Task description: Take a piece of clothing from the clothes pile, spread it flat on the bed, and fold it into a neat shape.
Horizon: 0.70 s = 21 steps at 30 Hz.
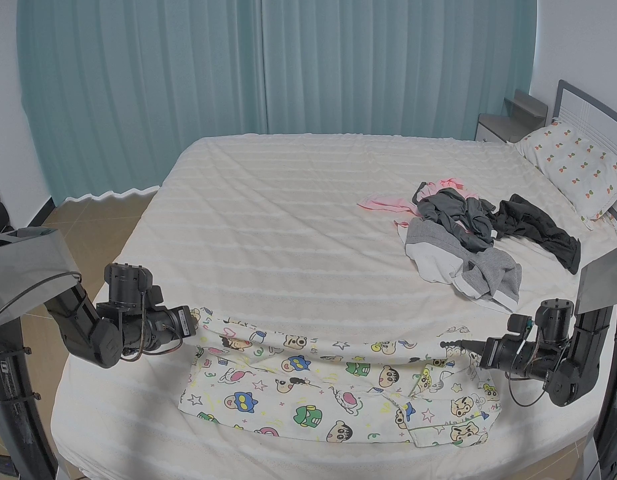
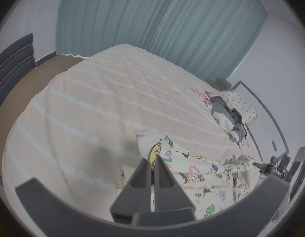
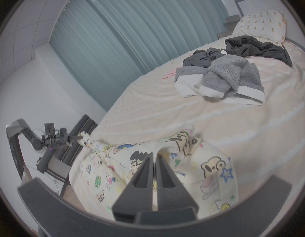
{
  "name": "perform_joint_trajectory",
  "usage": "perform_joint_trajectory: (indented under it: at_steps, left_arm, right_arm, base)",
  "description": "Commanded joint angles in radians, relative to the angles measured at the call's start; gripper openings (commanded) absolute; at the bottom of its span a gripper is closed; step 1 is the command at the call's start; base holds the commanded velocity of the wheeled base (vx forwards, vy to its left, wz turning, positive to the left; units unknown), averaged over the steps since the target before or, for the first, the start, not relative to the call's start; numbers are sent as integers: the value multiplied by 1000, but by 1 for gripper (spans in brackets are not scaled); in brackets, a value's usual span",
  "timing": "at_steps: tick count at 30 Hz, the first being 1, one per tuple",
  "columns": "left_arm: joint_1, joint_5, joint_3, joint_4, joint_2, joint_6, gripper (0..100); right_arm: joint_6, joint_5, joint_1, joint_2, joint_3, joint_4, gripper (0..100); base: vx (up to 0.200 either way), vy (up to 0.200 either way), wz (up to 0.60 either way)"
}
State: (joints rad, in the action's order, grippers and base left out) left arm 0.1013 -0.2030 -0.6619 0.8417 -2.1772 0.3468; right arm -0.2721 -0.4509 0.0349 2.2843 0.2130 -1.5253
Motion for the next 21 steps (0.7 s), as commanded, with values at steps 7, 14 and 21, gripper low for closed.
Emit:
perform_joint_trajectory:
  at_steps: [7,14,21]
  left_arm:
    - [3,-3,107,103,-64,-65,0]
    - [6,-1,123,120,-98,-65,0]
    - [6,-3,127,120,-99,-63,100]
  right_arm:
    - [168,-3,0,129,-132,-7,0]
    - [191,-2,8,161,-153,-9,0]
    - [191,-3,10,116,-198,-41,0]
  base:
    - [0,0,0]
    - [0,0,0]
    - [0,0,0]
